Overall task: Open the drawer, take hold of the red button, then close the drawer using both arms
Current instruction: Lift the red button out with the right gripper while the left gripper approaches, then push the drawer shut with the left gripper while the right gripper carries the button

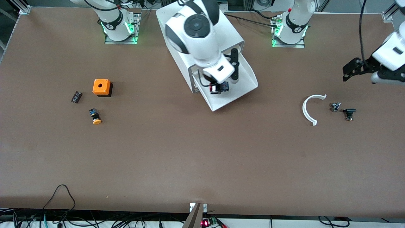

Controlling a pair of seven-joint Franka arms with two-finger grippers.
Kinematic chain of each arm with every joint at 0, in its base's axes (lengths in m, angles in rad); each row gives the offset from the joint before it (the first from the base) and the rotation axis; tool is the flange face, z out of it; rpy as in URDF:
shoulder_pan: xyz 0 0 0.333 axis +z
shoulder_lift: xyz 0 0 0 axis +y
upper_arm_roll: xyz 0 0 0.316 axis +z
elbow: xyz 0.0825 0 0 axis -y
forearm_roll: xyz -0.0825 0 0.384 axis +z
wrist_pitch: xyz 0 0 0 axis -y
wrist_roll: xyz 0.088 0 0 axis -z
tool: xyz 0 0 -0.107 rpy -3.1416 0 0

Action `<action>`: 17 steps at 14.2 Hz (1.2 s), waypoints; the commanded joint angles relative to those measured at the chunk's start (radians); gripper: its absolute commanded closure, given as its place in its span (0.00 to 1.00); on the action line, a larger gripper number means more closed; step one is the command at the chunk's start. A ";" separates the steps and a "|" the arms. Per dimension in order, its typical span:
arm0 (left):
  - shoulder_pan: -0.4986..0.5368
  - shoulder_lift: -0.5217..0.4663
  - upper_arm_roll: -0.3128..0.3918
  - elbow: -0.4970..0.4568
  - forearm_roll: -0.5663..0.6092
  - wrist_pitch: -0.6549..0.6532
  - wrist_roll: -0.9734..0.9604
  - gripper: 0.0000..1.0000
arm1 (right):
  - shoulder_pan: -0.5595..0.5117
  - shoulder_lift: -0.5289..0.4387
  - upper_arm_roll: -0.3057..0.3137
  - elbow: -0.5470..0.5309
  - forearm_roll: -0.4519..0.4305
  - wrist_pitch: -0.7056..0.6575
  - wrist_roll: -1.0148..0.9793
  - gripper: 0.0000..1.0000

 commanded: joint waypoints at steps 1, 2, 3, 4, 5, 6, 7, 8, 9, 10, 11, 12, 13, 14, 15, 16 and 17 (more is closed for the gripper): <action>-0.033 0.116 -0.079 -0.033 0.010 0.136 -0.215 0.00 | -0.039 -0.068 -0.001 -0.080 -0.017 0.004 0.227 0.75; -0.050 0.158 -0.113 -0.047 0.010 0.187 -0.321 0.00 | -0.065 -0.085 -0.001 -0.115 -0.046 0.006 0.331 0.75; -0.073 0.196 -0.139 -0.064 0.010 0.242 -0.437 0.00 | -0.093 -0.100 -0.001 -0.139 -0.067 0.007 0.412 0.75; -0.100 0.231 -0.162 -0.089 0.010 0.311 -0.551 0.00 | -0.132 -0.106 -0.001 -0.156 -0.074 0.007 0.460 0.75; -0.129 0.265 -0.174 -0.109 0.010 0.380 -0.643 0.00 | -0.172 -0.118 -0.004 -0.177 -0.074 0.006 0.500 0.75; -0.165 0.303 -0.176 -0.129 0.010 0.449 -0.711 0.00 | -0.207 -0.128 -0.016 -0.212 -0.074 0.004 0.536 0.75; -0.197 0.336 -0.175 -0.150 0.010 0.516 -0.768 0.00 | -0.229 -0.143 -0.028 -0.252 -0.075 0.004 0.559 0.75; -0.220 0.371 -0.175 -0.152 0.011 0.559 -0.821 0.00 | -0.251 -0.155 -0.048 -0.299 -0.078 0.004 0.583 0.75; -0.255 0.408 -0.173 -0.150 0.014 0.581 -0.864 0.00 | -0.277 -0.161 -0.059 -0.344 -0.078 0.004 0.603 0.75; -0.290 0.434 -0.167 -0.150 0.014 0.607 -0.904 0.00 | -0.319 -0.169 -0.059 -0.391 -0.080 0.006 0.620 0.75; -0.315 0.449 -0.165 -0.152 0.016 0.626 -0.943 0.00 | -0.349 -0.171 -0.059 -0.424 -0.086 0.012 0.620 0.75; -0.336 0.456 -0.165 -0.155 0.019 0.627 -0.978 0.00 | -0.378 -0.172 -0.059 -0.456 -0.091 0.030 0.619 0.75; -0.359 0.451 -0.167 -0.169 0.020 0.623 -1.004 0.00 | -0.401 -0.175 -0.059 -0.494 -0.089 0.046 0.620 0.74; -0.366 0.442 -0.171 -0.182 0.019 0.620 -1.007 0.00 | -0.424 -0.172 -0.058 -0.527 -0.089 0.053 0.623 0.74; -0.380 0.431 -0.178 -0.202 0.014 0.620 -1.007 0.00 | -0.447 -0.171 -0.058 -0.571 -0.089 0.075 0.623 0.74; -0.389 0.417 -0.184 -0.222 0.011 0.617 -1.001 0.00 | -0.461 -0.177 -0.058 -0.623 -0.091 0.108 0.620 0.74; -0.389 0.402 -0.207 -0.250 0.011 0.617 -1.000 0.00 | -0.470 -0.192 -0.058 -0.677 -0.092 0.154 0.613 0.75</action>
